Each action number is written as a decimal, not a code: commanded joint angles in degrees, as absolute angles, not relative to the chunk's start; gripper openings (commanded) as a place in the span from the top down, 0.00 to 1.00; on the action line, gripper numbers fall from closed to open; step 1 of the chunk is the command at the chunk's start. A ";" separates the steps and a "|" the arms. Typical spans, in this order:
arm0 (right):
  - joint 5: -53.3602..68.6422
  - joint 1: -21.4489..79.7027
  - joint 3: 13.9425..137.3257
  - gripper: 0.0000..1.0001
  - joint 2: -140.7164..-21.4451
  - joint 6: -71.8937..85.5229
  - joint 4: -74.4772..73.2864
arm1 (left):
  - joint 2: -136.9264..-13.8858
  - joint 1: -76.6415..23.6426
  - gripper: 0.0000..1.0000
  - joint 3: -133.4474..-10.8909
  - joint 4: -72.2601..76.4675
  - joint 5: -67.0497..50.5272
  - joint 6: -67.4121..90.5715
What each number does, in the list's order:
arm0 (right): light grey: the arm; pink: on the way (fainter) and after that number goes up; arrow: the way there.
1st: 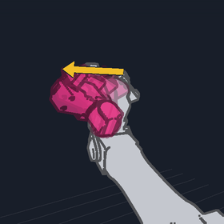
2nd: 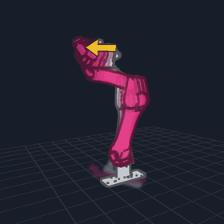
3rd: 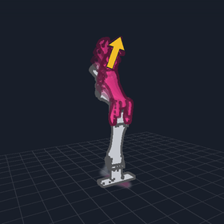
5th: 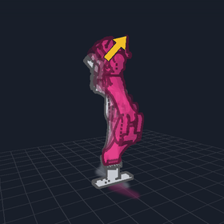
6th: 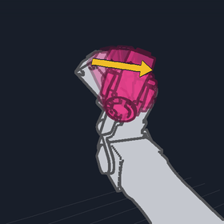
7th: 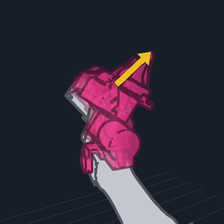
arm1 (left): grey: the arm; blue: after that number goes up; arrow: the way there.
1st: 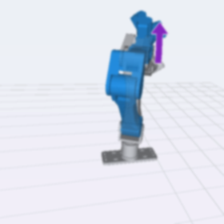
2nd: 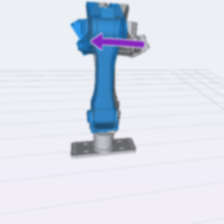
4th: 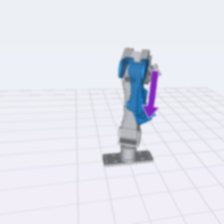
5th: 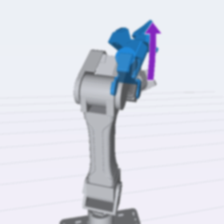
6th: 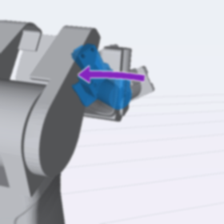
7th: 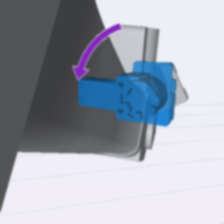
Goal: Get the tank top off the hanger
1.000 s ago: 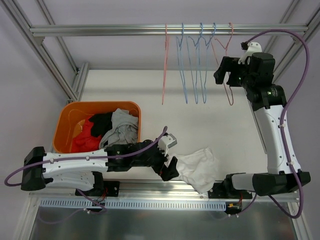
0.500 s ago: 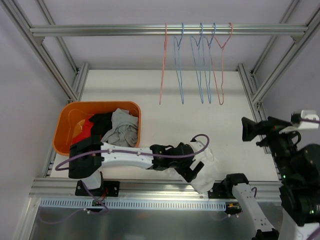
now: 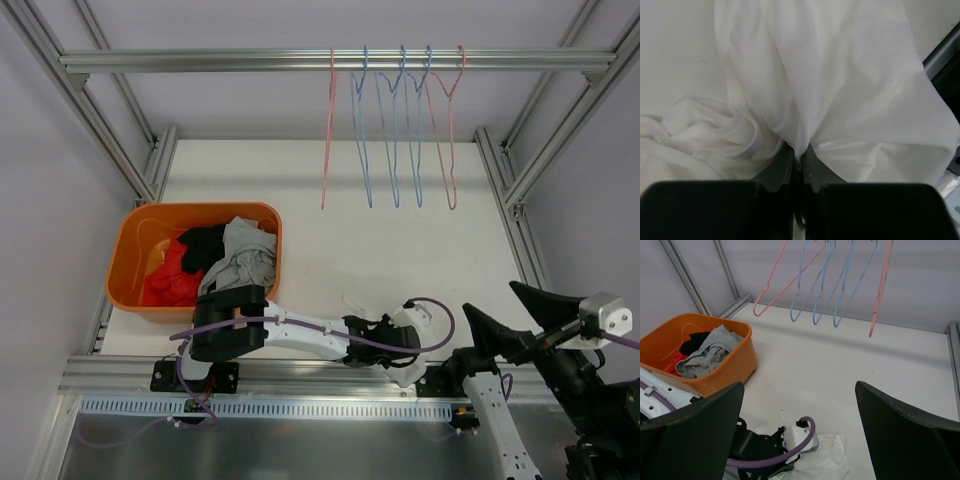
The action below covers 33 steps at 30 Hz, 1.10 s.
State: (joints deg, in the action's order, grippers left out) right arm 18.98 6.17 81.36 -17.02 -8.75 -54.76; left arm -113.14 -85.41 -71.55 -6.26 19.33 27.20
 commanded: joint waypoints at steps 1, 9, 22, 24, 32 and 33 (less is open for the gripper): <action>21.71 5.98 82.97 0.01 -14.25 -8.09 -54.05 | -111.99 -86.92 1.00 -71.46 -18.88 28.81 31.01; 18.46 7.12 81.04 0.01 -11.87 -7.47 -54.14 | -91.69 -87.80 1.00 -72.15 -33.91 44.02 34.89; 13.89 8.96 80.77 0.01 -11.86 -7.03 -53.35 | -66.28 -78.49 1.00 -75.76 -51.15 54.75 39.92; 14.59 9.05 80.68 0.00 -12.39 -6.77 -52.74 | -63.12 -75.33 1.00 -78.03 -51.42 55.72 37.37; 15.47 9.14 78.58 0.00 -12.66 -5.71 -50.89 | -55.64 -57.24 1.00 -79.63 -51.50 51.78 31.82; 15.56 9.05 78.14 0.00 -12.66 -5.45 -50.63 | -55.11 -52.78 1.00 -78.24 -51.33 49.07 31.82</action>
State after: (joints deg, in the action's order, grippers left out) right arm 15.42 8.69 78.83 -11.88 -6.85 -54.24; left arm -56.53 -60.23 -79.00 -50.13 52.51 34.70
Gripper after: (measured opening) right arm 0.993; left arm 0.036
